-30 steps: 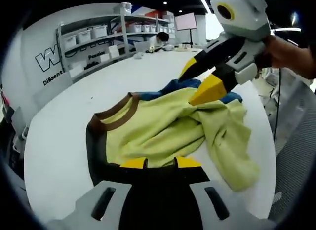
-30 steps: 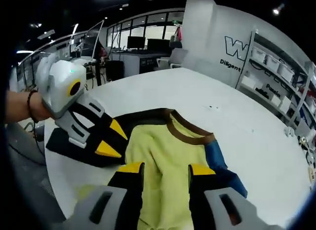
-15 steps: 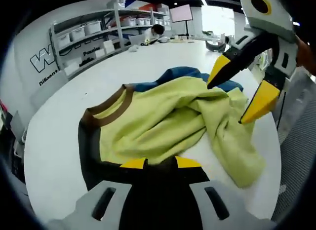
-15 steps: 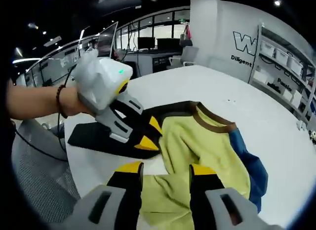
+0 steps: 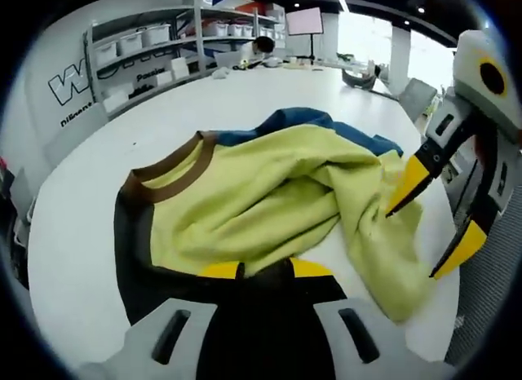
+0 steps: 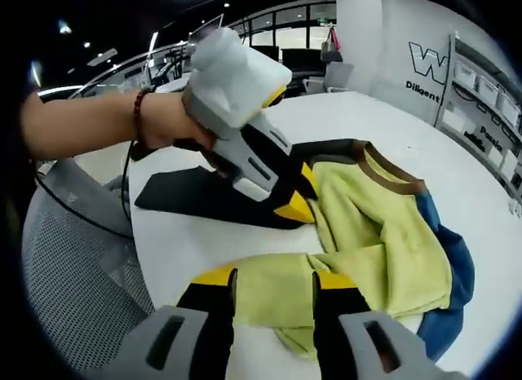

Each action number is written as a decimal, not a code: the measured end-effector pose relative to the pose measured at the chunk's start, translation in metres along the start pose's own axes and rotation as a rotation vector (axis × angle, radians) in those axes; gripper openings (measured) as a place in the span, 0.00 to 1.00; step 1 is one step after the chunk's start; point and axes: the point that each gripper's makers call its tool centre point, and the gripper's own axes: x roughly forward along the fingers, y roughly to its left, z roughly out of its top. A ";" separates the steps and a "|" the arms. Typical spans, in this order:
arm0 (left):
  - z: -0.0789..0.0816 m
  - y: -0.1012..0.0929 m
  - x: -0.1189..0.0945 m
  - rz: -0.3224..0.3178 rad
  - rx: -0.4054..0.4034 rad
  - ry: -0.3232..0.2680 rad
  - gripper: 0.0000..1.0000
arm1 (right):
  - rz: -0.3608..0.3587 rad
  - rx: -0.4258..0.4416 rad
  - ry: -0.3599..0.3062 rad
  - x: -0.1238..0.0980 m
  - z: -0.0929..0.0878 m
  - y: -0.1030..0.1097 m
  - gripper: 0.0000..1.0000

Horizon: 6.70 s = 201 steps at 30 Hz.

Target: Fold the garment on the visible template until the final outline fits inside the template.

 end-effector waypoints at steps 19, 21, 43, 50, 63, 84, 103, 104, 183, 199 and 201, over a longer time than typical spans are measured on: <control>0.001 -0.002 0.003 0.018 -0.031 0.000 0.11 | 0.031 -0.124 0.162 0.021 -0.025 0.021 0.14; 0.001 -0.001 0.003 0.024 -0.032 -0.002 0.11 | 0.023 -0.132 0.179 0.022 -0.029 0.021 0.13; 0.000 -0.007 -0.004 -0.009 -0.027 -0.038 0.00 | -0.061 -0.122 -0.059 -0.011 0.021 -0.007 0.00; -0.005 -0.008 -0.011 -0.012 -0.084 -0.047 0.00 | -0.125 -0.056 -0.118 -0.041 0.035 -0.034 0.00; -0.006 -0.008 -0.031 -0.022 -0.021 -0.066 0.00 | -0.259 0.076 -0.147 -0.065 0.017 -0.089 0.00; -0.019 0.003 -0.052 0.009 -0.066 -0.066 0.00 | -0.380 0.228 -0.116 -0.087 -0.015 -0.135 0.00; 0.030 -0.079 -0.011 -0.182 0.146 -0.124 0.15 | -0.420 0.317 -0.180 -0.105 0.005 -0.150 0.00; 0.034 -0.085 -0.008 -0.194 0.151 -0.131 0.15 | -0.422 0.311 -0.178 -0.105 0.005 -0.151 0.00; -0.013 -0.130 -0.015 -0.288 -0.142 0.151 0.00 | -0.421 0.345 -0.077 -0.098 -0.038 -0.152 0.00; -0.045 -0.117 -0.049 -0.253 -0.160 0.182 0.00 | -0.281 0.327 0.003 -0.084 -0.062 -0.113 0.00; -0.047 -0.115 -0.052 -0.248 -0.163 0.190 0.00 | -0.261 0.340 0.013 -0.081 -0.067 -0.109 0.00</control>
